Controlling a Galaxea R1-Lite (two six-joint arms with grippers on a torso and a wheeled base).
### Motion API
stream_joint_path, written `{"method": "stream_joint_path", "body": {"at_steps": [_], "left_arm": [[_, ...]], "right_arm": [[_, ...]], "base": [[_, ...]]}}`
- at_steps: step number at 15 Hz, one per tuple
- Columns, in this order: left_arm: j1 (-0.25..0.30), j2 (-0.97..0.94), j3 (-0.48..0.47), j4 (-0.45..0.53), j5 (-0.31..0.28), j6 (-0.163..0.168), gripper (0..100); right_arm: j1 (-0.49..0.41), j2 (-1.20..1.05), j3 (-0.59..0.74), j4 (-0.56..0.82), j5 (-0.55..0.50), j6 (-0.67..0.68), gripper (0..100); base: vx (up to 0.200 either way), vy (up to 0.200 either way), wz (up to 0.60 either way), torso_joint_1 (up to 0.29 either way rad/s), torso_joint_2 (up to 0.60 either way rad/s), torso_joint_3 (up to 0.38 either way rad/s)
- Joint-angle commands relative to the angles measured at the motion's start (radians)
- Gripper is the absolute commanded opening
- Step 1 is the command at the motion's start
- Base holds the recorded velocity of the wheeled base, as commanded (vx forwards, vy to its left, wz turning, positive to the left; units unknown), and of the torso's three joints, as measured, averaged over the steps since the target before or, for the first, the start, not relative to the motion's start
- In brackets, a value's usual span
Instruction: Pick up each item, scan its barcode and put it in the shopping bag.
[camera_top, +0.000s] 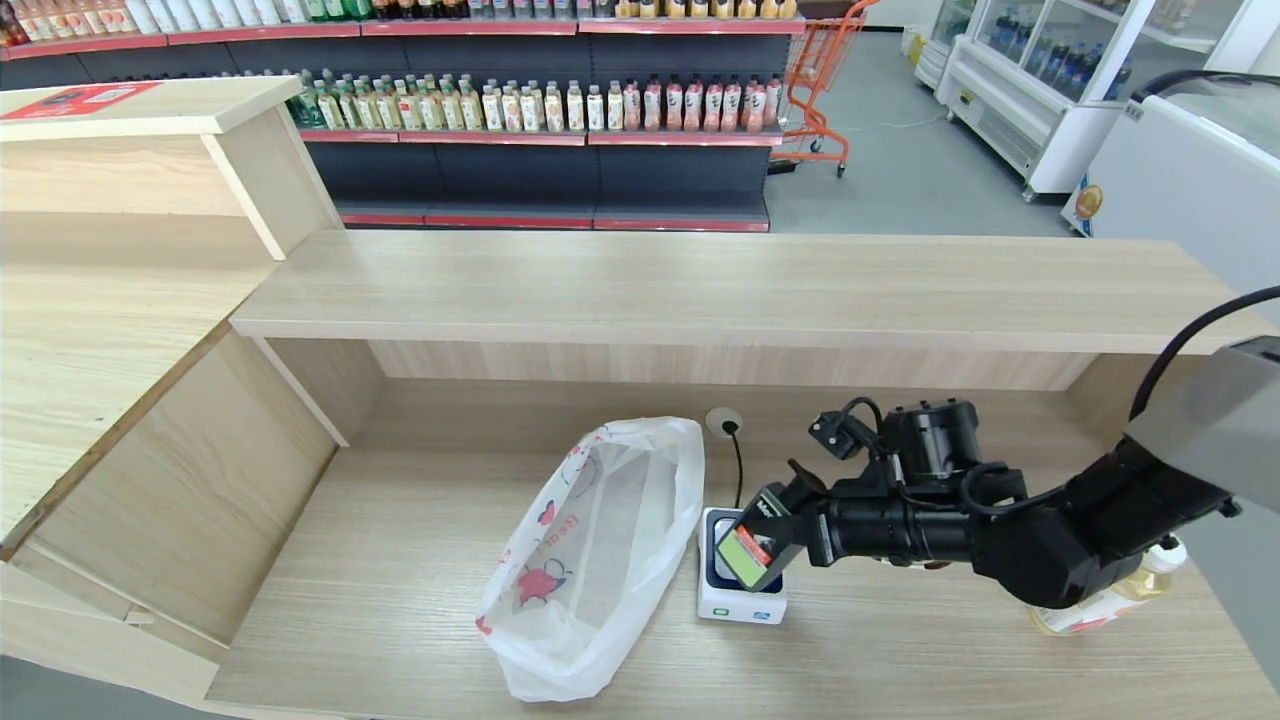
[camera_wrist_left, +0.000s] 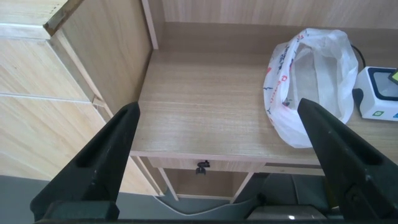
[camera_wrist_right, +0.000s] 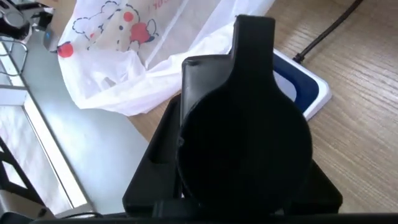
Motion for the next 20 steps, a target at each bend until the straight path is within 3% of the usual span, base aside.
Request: {"method": "stream_joint_path", "body": {"at_steps": [1,12,17,18,19,20], "left_arm": [[0.000,0.000,0.000,0.000,0.000,0.000,100],[0.000,0.001,0.000,0.000,0.000,0.000,100],[0.000,0.000,0.000,0.000,0.000,0.000,100],[0.000,0.000,0.000,0.000,0.000,0.000,100],[0.000,0.001,0.000,0.000,0.000,0.000,100],[0.000,0.000,0.000,0.000,0.000,0.000,100]], "right_arm": [[0.010,0.047,-0.032,-0.002,-0.002,-0.002,0],[0.006,0.077,-0.070,-0.008,-0.039,-0.005,0],[-0.048,-0.144,-0.024,0.008,-0.057,0.064,0],[-0.079,-0.208,0.005,0.017,-0.108,-0.021,0],[-0.137,-0.292,0.088,-0.014,-0.309,-0.255,0],[-0.152,-0.318,0.137,-0.081,-0.324,-0.273,0]], "base": [[0.000,0.000,0.00,0.000,0.00,0.000],[0.000,0.000,0.00,0.000,0.00,0.000],[0.000,0.000,0.00,0.000,0.00,0.000],[0.000,0.000,0.00,0.000,0.00,0.000],[0.000,0.000,0.00,0.000,0.00,0.000],[0.000,0.000,0.00,0.000,0.00,0.000]]}}
